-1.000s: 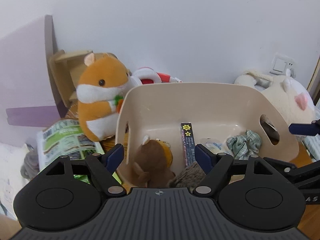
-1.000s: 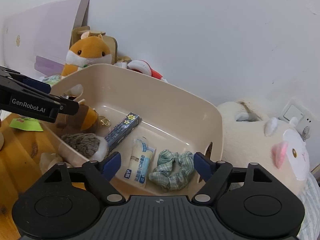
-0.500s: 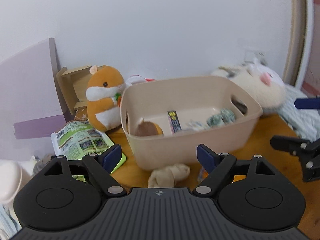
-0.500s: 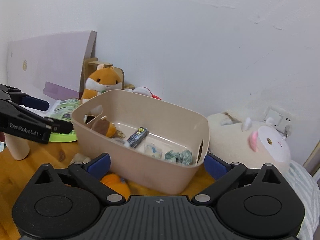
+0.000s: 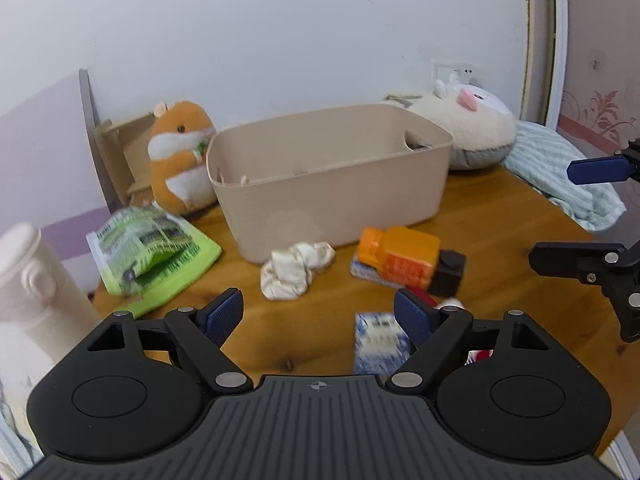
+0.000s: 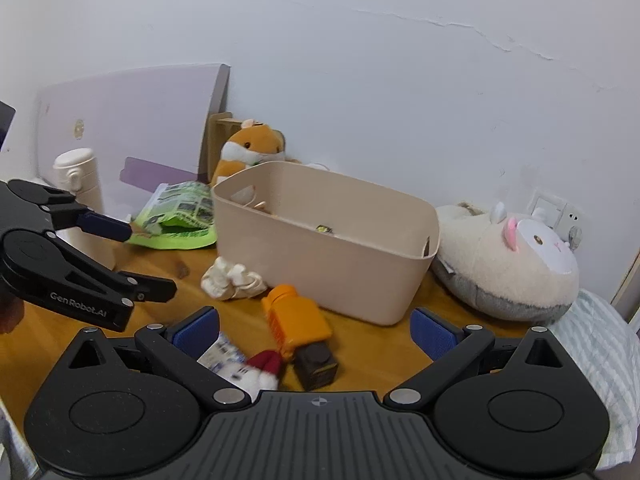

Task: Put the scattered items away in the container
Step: 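Move both grippers back toward the remaining items on the table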

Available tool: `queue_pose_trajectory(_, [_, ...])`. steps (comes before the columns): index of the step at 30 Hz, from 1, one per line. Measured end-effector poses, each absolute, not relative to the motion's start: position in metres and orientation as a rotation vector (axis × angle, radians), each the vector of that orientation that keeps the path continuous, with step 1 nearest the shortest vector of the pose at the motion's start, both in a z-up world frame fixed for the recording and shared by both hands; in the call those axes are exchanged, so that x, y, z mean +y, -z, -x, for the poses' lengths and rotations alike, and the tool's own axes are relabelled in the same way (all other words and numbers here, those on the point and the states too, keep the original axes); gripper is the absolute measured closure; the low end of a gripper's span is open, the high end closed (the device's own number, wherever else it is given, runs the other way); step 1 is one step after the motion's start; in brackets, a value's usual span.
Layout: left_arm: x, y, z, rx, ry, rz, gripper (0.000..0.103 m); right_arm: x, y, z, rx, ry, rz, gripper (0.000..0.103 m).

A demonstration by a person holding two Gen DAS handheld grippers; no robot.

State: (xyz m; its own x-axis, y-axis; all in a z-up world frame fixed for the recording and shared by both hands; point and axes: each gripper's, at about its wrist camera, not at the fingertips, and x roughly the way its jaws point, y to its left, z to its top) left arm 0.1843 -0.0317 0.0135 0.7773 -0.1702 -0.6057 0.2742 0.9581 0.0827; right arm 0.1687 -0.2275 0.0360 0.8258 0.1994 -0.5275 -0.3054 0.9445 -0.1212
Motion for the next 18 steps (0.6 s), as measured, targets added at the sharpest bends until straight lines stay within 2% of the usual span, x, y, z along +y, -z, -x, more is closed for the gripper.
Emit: queue_pose_trajectory(18, [-0.038, 0.043, -0.174, 0.750, 0.295, -0.228, 0.019, -0.200, 0.021, -0.140, 0.655, -0.302, 0.275, 0.000])
